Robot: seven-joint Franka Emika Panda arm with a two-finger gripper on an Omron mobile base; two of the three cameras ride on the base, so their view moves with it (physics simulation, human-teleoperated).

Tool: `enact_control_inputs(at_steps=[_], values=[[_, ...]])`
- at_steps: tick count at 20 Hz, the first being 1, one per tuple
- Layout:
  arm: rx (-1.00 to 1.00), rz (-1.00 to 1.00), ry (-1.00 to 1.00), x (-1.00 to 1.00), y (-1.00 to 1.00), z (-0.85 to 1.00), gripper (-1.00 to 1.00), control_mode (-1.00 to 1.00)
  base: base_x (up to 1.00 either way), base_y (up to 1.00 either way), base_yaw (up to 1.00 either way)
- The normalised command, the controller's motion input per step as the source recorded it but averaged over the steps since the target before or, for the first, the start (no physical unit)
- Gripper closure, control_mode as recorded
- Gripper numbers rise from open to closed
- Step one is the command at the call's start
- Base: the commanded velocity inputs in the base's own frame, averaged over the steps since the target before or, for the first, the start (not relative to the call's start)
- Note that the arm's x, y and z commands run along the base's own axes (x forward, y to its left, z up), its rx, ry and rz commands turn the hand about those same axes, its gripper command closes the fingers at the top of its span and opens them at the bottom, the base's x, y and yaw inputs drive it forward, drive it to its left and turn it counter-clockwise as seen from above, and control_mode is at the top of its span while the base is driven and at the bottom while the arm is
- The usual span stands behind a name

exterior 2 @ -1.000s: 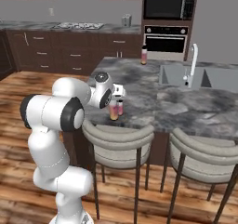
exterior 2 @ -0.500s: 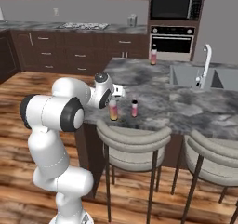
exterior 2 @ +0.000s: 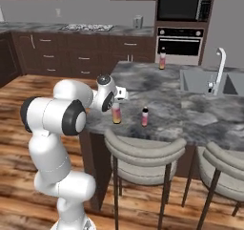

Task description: Place the large bottle from the dining counter next to the other large bottle outside the sink, and place the small bottle from the dining counter next to the other small bottle inside the sink.

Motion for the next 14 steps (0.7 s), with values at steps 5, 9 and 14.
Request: enact_control_inputs(at_steps=[5, 9, 14], values=[[0.00, 0.00, 0.00, 0.00, 0.00, 0.00, 1.00, 1.00, 0.10, 0.59, 0.00], [0.00, 0.00, 0.00, 0.00, 0.00, 0.00, 1.00, 1.00, 0.01, 0.63, 0.00], [0.00, 0.00, 0.00, 0.00, 0.00, 0.00, 1.00, 1.00, 0.12, 0.59, 0.00]])
